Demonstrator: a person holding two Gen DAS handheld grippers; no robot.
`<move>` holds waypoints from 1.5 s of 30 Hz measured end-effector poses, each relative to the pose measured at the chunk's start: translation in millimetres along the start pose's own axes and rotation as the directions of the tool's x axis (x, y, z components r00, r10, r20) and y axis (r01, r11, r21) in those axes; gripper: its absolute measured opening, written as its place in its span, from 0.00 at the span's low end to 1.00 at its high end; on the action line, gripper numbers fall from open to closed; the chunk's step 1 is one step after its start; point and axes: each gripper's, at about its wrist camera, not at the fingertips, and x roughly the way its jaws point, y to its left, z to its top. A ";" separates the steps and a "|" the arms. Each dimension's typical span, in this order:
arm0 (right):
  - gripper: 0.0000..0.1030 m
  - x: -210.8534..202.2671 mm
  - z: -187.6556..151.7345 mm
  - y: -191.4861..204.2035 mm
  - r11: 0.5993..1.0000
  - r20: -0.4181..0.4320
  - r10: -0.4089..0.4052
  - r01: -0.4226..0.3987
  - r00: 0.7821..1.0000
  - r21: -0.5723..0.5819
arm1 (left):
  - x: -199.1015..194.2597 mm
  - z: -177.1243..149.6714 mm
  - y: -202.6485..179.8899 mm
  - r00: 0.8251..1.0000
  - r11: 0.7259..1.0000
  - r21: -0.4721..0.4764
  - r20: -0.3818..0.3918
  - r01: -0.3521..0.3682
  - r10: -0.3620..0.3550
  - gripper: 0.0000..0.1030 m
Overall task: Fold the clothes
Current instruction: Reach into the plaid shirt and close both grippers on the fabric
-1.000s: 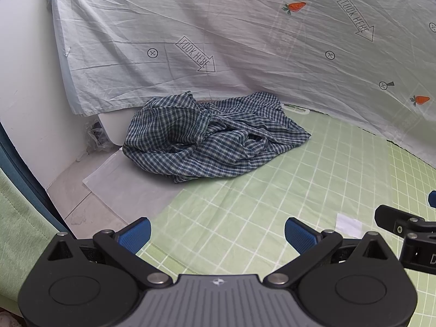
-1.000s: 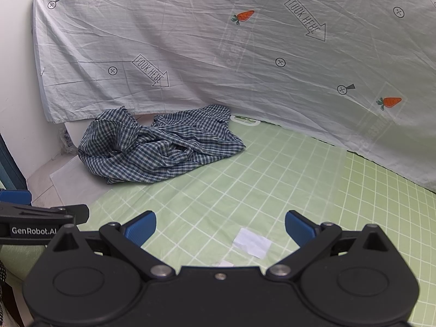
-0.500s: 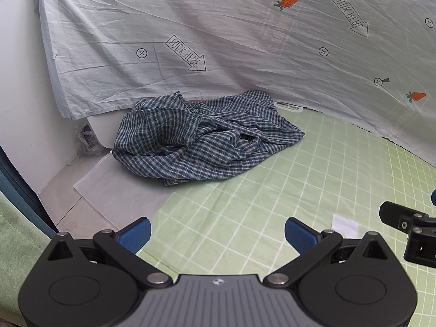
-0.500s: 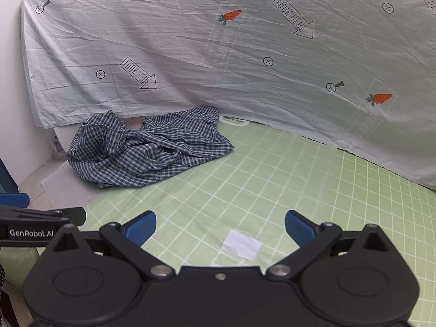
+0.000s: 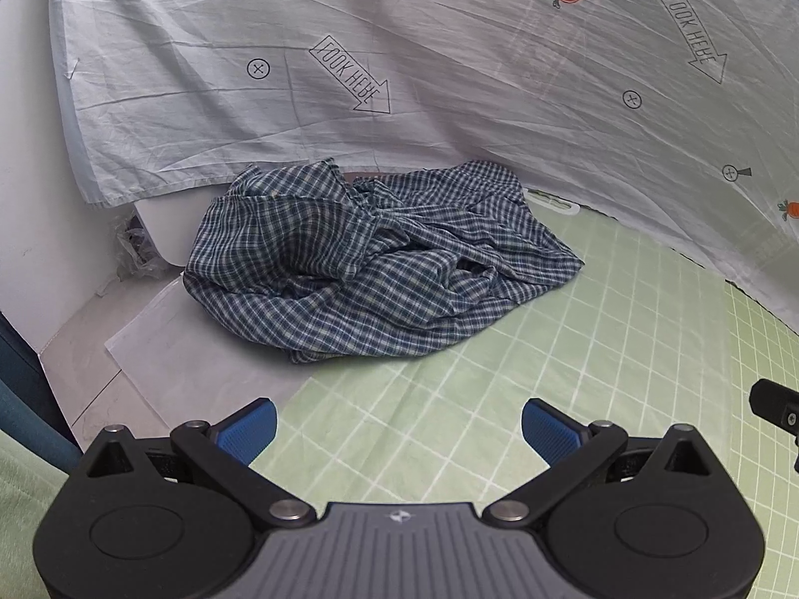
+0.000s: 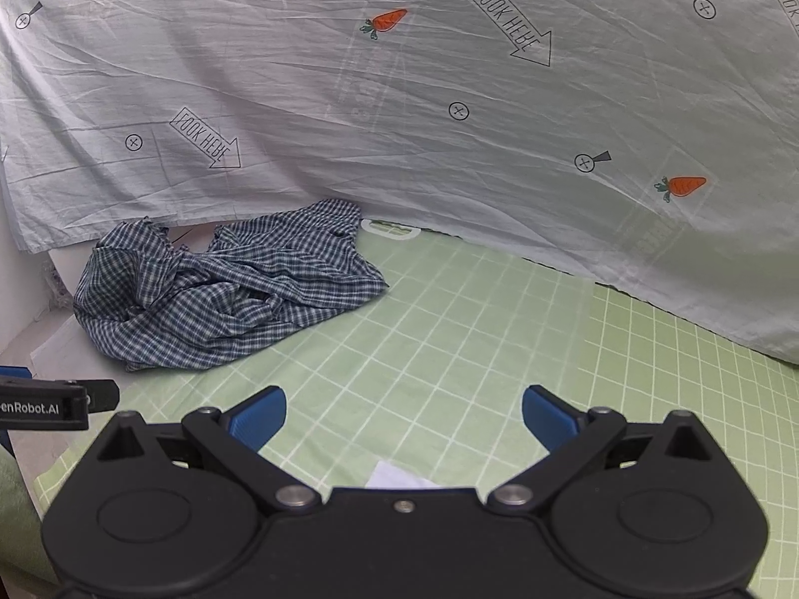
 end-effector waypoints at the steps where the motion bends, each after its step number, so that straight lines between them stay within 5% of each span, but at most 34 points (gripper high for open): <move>1: 0.99 6.6 5.4 -1.5 1.000 0.000 -0.006 0.006 1.000 -0.001 | 7.9 8.0 4.4 1.000 1.000 -0.010 -0.003 -0.014 0.014 1.00; 12: 0.98 127.6 74.3 15.3 0.997 -0.053 -0.004 0.000 0.999 -0.082 | 108.1 88.0 65.9 0.994 0.977 -0.205 -0.103 -0.059 0.038 1.00; 17: 0.94 196.6 89.8 51.8 0.982 -0.096 0.041 -0.058 0.994 -0.178 | 148.0 110.4 81.0 0.991 0.965 -0.263 -0.132 -0.015 -0.021 0.97; 22: 0.84 247.2 90.7 89.6 0.943 -0.139 0.124 -0.160 0.983 -0.291 | 170.5 118.4 78.0 0.990 0.966 -0.257 -0.132 0.015 -0.050 0.81; 26: 0.73 270.5 82.8 113.5 0.893 -0.177 0.180 -0.236 0.968 -0.382 | 178.9 119.8 72.8 0.990 0.971 -0.238 -0.134 0.017 -0.050 0.56; 28: 0.55 279.0 78.9 118.6 0.878 -0.210 0.211 -0.279 0.955 -0.389 | 177.4 118.8 71.4 0.991 0.969 -0.246 -0.123 0.012 -0.043 0.40; 29: 0.50 281.9 76.8 120.7 0.870 -0.223 0.228 -0.301 0.948 -0.391 | 175.8 118.1 71.1 0.993 0.967 -0.254 -0.115 0.007 -0.038 0.26; 31: 0.25 281.4 71.1 123.3 0.854 -0.228 0.254 -0.328 0.940 -0.403 | 172.1 116.7 71.7 0.994 0.960 -0.278 -0.106 0.005 -0.036 0.11; 33: 0.04 273.3 66.0 122.3 0.855 -0.200 0.247 -0.310 0.948 -0.415 | 163.0 113.2 71.9 0.996 0.961 -0.278 -0.088 0.002 -0.027 0.06; 39: 0.00 220.5 66.7 80.8 0.928 -0.067 0.176 -0.188 0.982 -0.322 | 109.7 94.5 63.9 0.999 0.971 -0.240 -0.033 0.023 -0.032 0.04; 45: 0.00 152.0 58.8 -3.9 0.990 0.009 0.064 -0.062 0.998 -0.128 | 47.5 51.1 33.1 0.996 0.982 -0.169 -0.010 0.081 -0.084 0.04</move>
